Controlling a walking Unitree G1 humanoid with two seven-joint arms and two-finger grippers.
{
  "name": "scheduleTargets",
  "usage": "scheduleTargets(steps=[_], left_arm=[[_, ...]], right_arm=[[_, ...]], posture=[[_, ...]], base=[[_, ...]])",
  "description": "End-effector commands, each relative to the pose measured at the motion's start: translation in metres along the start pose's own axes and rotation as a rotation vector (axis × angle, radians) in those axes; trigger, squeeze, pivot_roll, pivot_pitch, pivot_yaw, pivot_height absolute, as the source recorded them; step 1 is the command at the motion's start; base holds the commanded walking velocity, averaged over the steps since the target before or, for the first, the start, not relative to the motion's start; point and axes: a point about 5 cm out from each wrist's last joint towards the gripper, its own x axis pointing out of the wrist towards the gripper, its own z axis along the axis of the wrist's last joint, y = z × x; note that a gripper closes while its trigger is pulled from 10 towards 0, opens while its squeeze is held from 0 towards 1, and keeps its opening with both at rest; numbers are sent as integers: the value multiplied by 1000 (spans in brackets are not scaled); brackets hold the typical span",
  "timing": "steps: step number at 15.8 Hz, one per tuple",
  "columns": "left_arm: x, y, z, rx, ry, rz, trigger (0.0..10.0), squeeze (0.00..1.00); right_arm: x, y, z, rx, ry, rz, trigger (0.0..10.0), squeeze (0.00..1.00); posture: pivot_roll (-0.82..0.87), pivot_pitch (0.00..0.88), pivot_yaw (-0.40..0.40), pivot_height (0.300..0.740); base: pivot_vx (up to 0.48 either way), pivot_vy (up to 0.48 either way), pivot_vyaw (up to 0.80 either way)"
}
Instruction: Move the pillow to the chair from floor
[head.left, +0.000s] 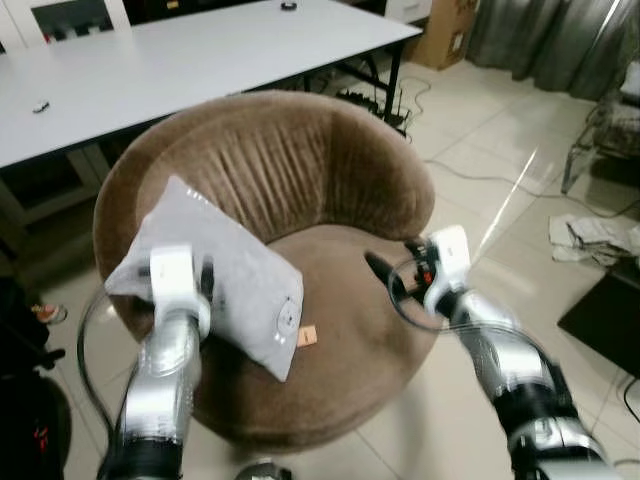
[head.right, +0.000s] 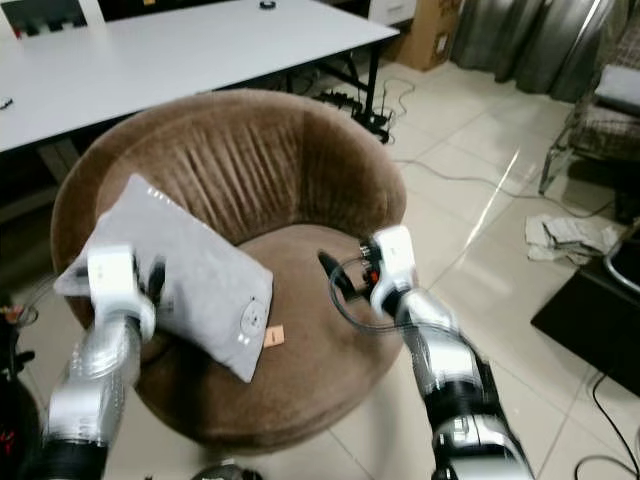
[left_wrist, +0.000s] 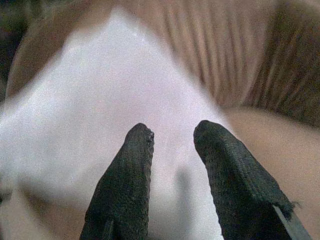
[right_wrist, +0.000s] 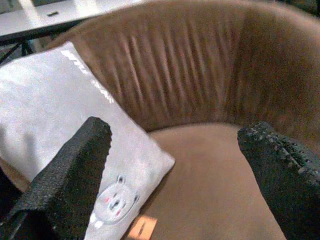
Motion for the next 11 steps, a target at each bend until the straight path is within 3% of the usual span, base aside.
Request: scheduleTargets(steps=[1,3,5,7,11], left_arm=[[-5,1,7,-18,-40,3,10000,0],[-16,7,-9,-7,-6,38,10000,0],[-19,4,-13,3,5,42,10000,0],[-16,-1,-11,30,10,37,10000,0],[-14,-11,-9,7,28,-2,10000,0]], right_arm=[[-4,-1,-3,25,-17,-3,10000,0],[-20,-3,-21,35,4,-29,10000,0],[-24,-3,-32,33,31,-44,10000,0],[-23,-1,-32,21,27,-60,10000,0],[-19,-1,-31,3,36,-68,10000,0]], posture=[[22,0,-14,740],[17,0,-12,740],[5,0,-3,740],[-4,0,3,740],[-19,0,14,740]], base=[[0,0,0],[0,0,0],[0,0,0],[0,0,0],[0,0,0]])
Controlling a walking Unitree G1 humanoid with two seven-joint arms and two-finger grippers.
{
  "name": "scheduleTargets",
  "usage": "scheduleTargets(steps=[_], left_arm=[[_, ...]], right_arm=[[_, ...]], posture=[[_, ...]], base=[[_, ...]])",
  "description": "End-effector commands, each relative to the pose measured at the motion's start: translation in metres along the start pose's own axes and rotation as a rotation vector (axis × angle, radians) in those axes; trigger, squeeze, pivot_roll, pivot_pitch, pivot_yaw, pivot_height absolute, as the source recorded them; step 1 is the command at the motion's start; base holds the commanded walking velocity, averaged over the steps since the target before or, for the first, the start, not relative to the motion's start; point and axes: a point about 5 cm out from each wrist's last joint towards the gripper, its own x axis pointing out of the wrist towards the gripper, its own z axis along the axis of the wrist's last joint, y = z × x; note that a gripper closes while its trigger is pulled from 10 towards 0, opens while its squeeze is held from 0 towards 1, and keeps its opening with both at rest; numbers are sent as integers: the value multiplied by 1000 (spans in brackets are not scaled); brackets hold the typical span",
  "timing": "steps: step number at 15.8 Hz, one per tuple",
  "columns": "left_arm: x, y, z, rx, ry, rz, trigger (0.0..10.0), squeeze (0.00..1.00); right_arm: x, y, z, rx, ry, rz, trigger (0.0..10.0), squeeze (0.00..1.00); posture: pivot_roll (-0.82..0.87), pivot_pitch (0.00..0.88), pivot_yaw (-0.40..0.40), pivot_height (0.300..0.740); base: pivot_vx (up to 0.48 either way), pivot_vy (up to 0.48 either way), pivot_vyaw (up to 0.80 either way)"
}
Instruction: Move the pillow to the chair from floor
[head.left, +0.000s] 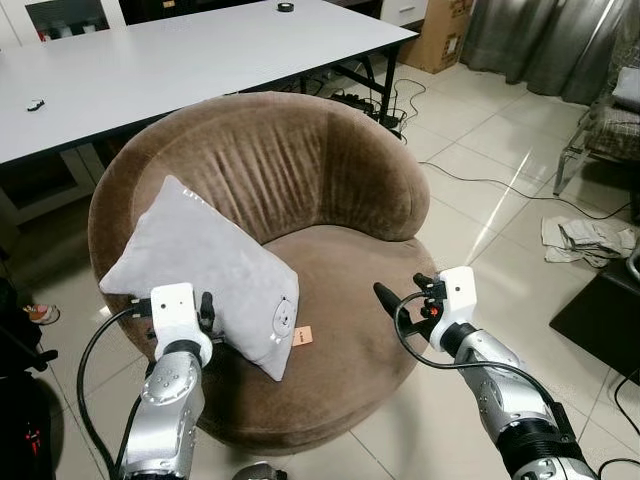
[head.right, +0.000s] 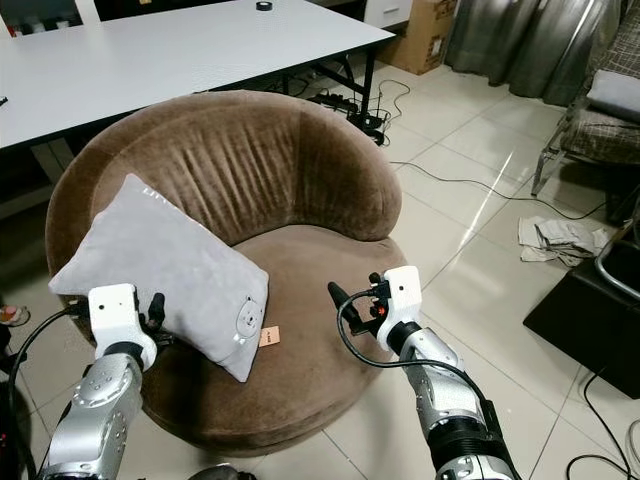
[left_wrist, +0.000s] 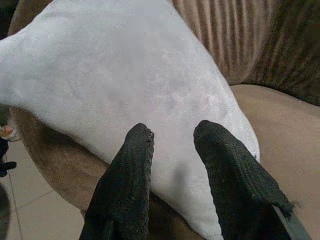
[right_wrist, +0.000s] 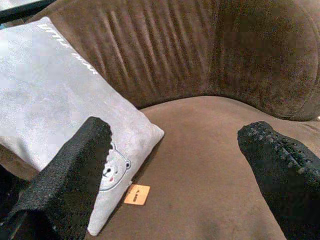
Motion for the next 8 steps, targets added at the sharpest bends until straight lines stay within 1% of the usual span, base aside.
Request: scheduleTargets(steps=[1,6,8], left_arm=[[1,-5,7,-6,-18,-18,10000,0],[5,-9,12,-5,-37,-31,10000,0],[6,-8,14,15,-41,-24,10000,0]], right_arm=[[3,-1,4,-20,-9,-4,10000,0],[6,3,5,-50,3,22,10000,0],[6,5,2,-55,11,36,10000,0]], posture=[[-19,0,14,740],[-27,0,16,740],[-27,0,17,740]], base=[[0,0,0],[-458,0,0],[0,0,0]])
